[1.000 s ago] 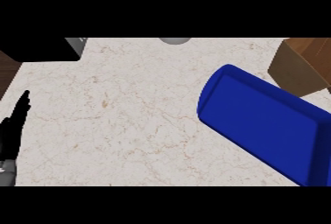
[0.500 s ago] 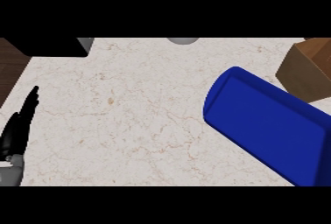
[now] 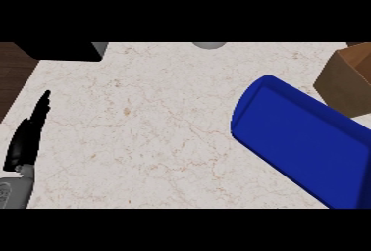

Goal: Pick the can from the tray and place it in the cardboard box

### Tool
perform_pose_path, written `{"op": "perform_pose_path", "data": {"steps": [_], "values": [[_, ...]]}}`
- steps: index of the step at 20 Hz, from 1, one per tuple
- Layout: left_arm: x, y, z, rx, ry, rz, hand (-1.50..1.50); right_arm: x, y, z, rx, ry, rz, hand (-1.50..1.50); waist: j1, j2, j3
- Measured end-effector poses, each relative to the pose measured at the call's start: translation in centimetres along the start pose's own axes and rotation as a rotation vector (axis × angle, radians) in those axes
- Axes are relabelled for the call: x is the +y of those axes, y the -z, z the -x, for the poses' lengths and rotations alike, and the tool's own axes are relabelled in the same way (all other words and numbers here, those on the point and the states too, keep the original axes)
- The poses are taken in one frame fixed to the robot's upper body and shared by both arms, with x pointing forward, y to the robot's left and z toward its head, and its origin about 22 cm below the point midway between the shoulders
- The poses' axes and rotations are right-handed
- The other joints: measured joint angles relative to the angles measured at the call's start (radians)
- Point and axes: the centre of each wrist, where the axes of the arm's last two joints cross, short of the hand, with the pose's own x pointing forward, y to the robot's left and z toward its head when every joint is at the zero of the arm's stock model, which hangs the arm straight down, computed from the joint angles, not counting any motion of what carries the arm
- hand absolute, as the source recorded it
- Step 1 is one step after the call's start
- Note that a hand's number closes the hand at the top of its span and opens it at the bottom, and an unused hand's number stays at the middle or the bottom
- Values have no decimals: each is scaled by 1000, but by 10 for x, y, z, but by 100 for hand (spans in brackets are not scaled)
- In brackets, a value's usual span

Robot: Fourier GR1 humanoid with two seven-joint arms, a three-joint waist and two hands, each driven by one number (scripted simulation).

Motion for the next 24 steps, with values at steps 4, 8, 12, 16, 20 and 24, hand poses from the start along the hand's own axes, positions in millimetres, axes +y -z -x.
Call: {"op": "perform_pose_path", "data": {"steps": [4,8,12,16,20,24], "values": [[-2,1,-3,-15,-1,4,0,18,12,-12,27,43,-18,150,12,5,1],[0,7,-11,-27,-6,10,0,31,21,-22,56,54,-30,150,24,12,2],[-1,9,-15,-40,-5,18,0,55,25,-30,89,28,-41,150,37,17,3],[-4,9,-19,-46,-8,28,0,74,23,-29,165,29,-37,-150,47,22,3],[-5,8,-17,-51,-6,25,0,87,20,-28,239,91,-71,-150,52,26,4],[-6,8,-17,-54,-9,34,0,97,21,-31,249,140,-76,-150,55,28,5]]}}
